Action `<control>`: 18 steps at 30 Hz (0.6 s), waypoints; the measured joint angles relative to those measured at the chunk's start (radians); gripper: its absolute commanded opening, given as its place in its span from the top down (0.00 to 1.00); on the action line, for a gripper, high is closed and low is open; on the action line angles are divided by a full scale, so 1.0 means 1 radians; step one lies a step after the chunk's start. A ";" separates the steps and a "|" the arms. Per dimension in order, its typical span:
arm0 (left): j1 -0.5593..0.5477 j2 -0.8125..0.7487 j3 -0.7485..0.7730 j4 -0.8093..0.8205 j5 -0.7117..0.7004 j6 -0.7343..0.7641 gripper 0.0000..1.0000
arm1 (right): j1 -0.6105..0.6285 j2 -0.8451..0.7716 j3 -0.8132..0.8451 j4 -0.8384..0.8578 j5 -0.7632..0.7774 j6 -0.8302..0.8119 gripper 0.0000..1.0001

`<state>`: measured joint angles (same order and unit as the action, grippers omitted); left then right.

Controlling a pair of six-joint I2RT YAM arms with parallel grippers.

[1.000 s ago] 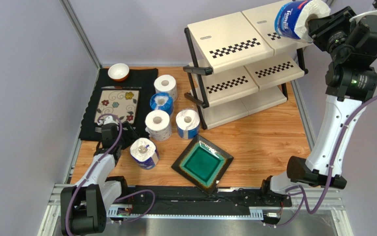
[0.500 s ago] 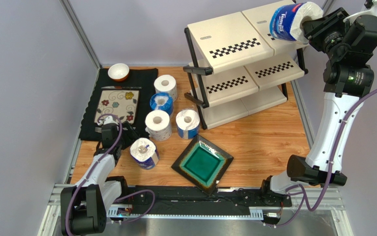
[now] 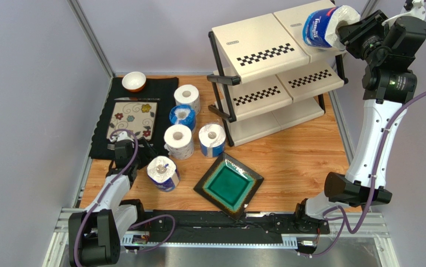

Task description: Place and organize the paper towels onto the shelf

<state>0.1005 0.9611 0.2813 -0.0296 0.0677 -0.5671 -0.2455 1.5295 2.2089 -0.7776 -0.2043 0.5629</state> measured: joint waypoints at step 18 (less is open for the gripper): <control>0.000 -0.003 0.000 -0.004 -0.002 0.000 0.08 | 0.000 0.016 -0.018 0.122 -0.040 0.017 0.39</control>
<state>0.1005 0.9581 0.2810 -0.0334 0.0654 -0.5671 -0.2455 1.5455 2.1914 -0.6552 -0.2447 0.5797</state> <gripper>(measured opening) 0.916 0.602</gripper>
